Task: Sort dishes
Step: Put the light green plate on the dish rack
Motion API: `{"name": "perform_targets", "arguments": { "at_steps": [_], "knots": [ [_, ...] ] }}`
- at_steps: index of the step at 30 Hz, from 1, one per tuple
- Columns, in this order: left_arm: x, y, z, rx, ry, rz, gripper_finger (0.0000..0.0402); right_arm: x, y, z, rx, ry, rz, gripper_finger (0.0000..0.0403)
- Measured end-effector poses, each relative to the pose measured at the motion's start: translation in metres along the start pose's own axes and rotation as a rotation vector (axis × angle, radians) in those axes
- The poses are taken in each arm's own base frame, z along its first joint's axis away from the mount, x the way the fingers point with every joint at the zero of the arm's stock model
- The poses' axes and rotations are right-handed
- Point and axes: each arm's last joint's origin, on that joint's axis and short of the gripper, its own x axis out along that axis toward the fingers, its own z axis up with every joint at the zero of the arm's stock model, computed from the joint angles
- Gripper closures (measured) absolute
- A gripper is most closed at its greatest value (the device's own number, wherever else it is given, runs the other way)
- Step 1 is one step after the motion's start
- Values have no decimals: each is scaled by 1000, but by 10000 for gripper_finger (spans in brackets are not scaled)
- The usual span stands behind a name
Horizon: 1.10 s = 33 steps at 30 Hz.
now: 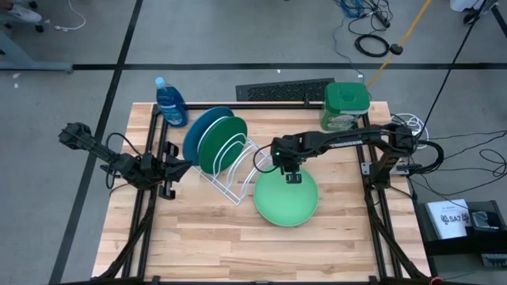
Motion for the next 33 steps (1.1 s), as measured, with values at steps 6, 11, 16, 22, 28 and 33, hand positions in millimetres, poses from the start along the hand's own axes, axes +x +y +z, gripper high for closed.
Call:
{"name": "perform_targets", "arguments": {
  "at_steps": [6, 11, 16, 22, 28, 33],
  "knots": [
    [0, 0, 0, -1, 0, 0, 371, 21, -1, 2, -30, 31, 5, 310],
    [0, 0, 0, -1, 0, 0, 371, 27, -3, 3, -22, 31, 13, 350],
    [0, 0, 0, -1, 0, 0, 371, 20, -3, 3, -9, 10, 14, 374],
    [0, 0, 0, -1, 0, 0, 371, 17, -3, 1, 20, 22, 0, 324],
    [0, 0, 0, -1, 0, 0, 371, 16, -3, 0, 61, 31, -8, 278],
    [0, 0, 0, 0, 0, 0, 371, 5, 9, 0, 74, 28, 5, 262]
  ]
}}
